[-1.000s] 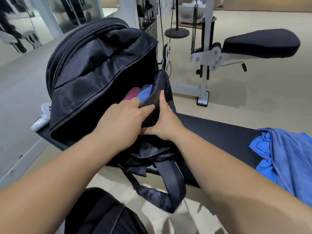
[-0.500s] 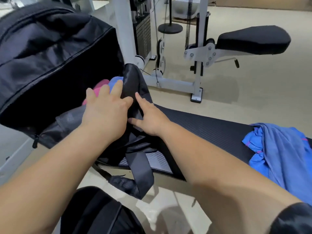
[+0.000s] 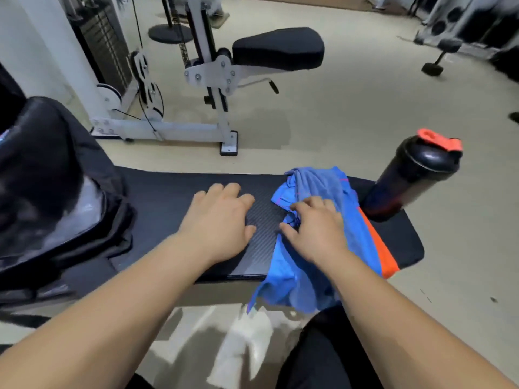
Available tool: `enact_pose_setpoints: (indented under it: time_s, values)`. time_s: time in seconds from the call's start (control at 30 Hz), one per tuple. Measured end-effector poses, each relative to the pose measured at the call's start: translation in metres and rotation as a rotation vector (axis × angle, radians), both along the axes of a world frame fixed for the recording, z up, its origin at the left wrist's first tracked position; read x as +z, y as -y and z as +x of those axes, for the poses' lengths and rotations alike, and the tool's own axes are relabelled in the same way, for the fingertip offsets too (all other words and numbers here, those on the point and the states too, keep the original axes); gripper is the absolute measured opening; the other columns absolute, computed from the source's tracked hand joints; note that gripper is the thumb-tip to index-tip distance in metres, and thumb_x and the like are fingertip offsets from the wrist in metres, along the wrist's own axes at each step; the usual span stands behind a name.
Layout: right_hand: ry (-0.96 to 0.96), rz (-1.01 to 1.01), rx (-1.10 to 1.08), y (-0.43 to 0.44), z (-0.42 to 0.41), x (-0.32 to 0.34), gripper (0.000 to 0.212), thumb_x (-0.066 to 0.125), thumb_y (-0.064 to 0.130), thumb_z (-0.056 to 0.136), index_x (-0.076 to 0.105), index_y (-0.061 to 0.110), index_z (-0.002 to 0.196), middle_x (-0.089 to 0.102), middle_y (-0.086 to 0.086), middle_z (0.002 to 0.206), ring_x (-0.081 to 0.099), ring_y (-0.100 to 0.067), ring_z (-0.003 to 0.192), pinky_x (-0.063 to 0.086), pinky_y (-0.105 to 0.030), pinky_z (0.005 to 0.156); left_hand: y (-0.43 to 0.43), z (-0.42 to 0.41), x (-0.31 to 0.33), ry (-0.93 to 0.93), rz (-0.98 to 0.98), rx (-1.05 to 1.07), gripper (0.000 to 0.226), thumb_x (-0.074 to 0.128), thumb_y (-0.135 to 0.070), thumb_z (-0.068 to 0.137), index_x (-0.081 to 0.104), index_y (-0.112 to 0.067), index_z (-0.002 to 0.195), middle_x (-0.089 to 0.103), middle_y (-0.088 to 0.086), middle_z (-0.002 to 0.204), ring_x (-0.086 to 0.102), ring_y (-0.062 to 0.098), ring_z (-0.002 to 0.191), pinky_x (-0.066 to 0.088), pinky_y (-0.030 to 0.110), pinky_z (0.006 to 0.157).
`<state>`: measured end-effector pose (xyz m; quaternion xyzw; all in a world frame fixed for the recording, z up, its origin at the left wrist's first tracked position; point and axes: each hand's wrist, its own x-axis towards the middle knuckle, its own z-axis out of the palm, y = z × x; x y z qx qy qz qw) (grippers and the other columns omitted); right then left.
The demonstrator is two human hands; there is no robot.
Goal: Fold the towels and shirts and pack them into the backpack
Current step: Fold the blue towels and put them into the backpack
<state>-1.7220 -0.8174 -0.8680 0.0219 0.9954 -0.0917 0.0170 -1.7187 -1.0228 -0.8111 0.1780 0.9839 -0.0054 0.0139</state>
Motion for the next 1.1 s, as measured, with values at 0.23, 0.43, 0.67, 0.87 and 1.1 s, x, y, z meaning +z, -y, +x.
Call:
enact_pose_setpoints:
  time_s: [0.23, 0.43, 0.67, 0.87, 1.1]
  values:
    - [-0.089, -0.044, -0.064, -0.055, 0.042, -0.024, 0.035, 0.073, 0.045, 0.081, 0.071, 0.028, 0.113, 0.059, 0.0, 0.107, 0.053, -0.03, 0.1, 0.046, -0.043, 0.086, -0.086, 0.014, -0.039, 0.47, 0.573, 0.085, 0.033, 0.065, -0.038, 0.092, 0.068, -0.021, 0.12, 0.066, -0.002, 0.121, 0.06, 0.018, 0.113, 0.048, 0.036, 0.098]
    - [-0.105, -0.085, -0.075, -0.058, 0.039, -0.027, 0.028, 0.076, 0.042, 0.08, 0.073, 0.026, 0.103, 0.061, -0.001, 0.101, 0.055, -0.029, 0.1, 0.044, -0.04, 0.084, -0.112, 0.023, -0.066, 0.524, 0.65, 0.174, 0.023, 0.065, -0.029, 0.093, 0.07, -0.011, 0.106, 0.063, 0.008, 0.112, 0.059, 0.022, 0.107, 0.047, 0.036, 0.095]
    - [-0.079, -0.086, -0.029, -0.064, 0.034, -0.027, 0.019, 0.071, 0.045, 0.083, 0.073, 0.027, 0.088, 0.058, 0.002, 0.096, 0.051, -0.026, 0.099, 0.042, -0.04, 0.085, -0.114, 0.022, -0.077, 0.545, 0.741, 0.257, 0.024, 0.059, -0.022, 0.097, 0.066, -0.017, 0.119, 0.056, 0.001, 0.116, 0.057, 0.015, 0.103, 0.042, 0.023, 0.091]
    - [-0.087, -0.072, -0.023, -0.063, 0.036, -0.031, 0.025, 0.066, 0.049, 0.086, 0.071, 0.024, 0.085, 0.058, 0.001, 0.093, 0.053, -0.026, 0.098, 0.043, -0.042, 0.085, -0.127, 0.02, -0.067, 0.647, 0.987, 0.484, 0.029, 0.058, -0.025, 0.095, 0.06, -0.012, 0.07, 0.064, 0.006, 0.075, 0.055, 0.024, 0.071, 0.046, 0.037, 0.069]
    - [-0.056, -0.08, -0.091, -0.067, 0.041, -0.029, 0.021, 0.058, 0.037, 0.093, 0.071, 0.021, 0.095, 0.061, -0.001, 0.101, 0.051, -0.028, 0.102, 0.043, -0.04, 0.085, -0.147, 0.006, -0.06, 0.683, 1.029, 0.634, 0.023, 0.054, -0.01, 0.087, 0.048, -0.013, 0.065, 0.056, 0.013, 0.075, 0.047, 0.024, 0.067, 0.036, 0.034, 0.062]
